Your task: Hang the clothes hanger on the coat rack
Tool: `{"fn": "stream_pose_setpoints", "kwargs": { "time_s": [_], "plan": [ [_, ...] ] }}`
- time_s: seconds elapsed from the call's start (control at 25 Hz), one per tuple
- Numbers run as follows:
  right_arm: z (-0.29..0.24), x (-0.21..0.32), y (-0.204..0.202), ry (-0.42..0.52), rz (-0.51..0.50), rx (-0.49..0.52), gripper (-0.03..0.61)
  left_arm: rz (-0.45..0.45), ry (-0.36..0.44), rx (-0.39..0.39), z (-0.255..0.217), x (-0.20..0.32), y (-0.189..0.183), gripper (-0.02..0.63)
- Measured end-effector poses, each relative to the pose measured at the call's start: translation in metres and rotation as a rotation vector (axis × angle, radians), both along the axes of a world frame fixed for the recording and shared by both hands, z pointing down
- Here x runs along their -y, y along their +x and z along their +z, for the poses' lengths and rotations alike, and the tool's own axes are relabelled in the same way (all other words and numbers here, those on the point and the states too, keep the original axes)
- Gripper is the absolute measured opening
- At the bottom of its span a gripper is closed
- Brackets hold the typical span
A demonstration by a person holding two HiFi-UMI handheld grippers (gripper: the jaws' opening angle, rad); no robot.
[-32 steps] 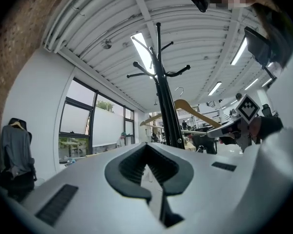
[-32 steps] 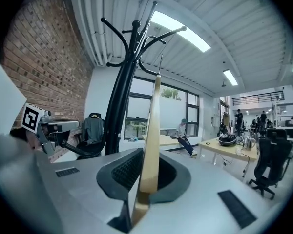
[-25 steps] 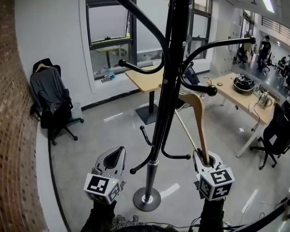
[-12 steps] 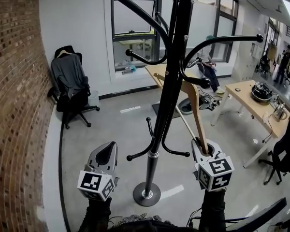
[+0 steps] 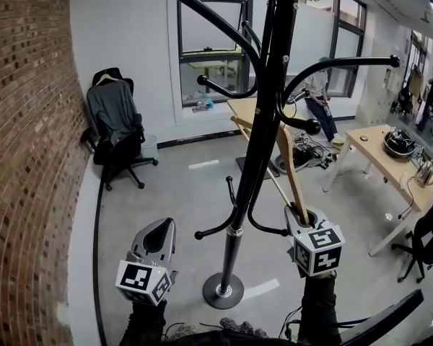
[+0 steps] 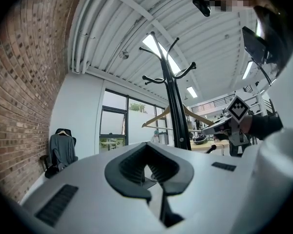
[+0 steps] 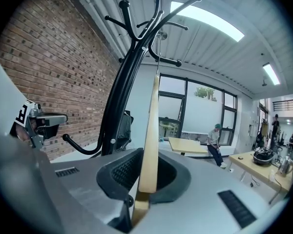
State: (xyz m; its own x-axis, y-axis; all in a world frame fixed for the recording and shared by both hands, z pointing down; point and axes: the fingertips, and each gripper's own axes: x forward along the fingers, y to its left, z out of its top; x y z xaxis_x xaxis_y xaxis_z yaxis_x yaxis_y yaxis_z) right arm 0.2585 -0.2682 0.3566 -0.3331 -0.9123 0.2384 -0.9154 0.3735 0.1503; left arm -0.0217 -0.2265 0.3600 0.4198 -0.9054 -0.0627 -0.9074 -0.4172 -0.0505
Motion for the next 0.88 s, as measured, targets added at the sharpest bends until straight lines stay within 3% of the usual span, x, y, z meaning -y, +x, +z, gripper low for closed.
{"fn": "stream_pose_setpoints", "kwargs": {
  "time_s": [0.32, 0.6, 0.88],
  "plan": [
    [0.003, 0.001, -0.005, 0.036, 0.015, -0.039, 0.044, 0.023, 0.0, 0.003, 0.002, 0.001, 0.005, 0.008],
    [-0.009, -0.007, -0.002, 0.096, 0.024, 0.026, 0.049, 0.067, -0.008, -0.011, 0.006, 0.005, 0.015, 0.008],
    [-0.023, -0.025, 0.009, 0.161, 0.005, 0.08, 0.152, 0.103, -0.007, -0.011, 0.005, 0.005, 0.034, 0.008]
  ]
}}
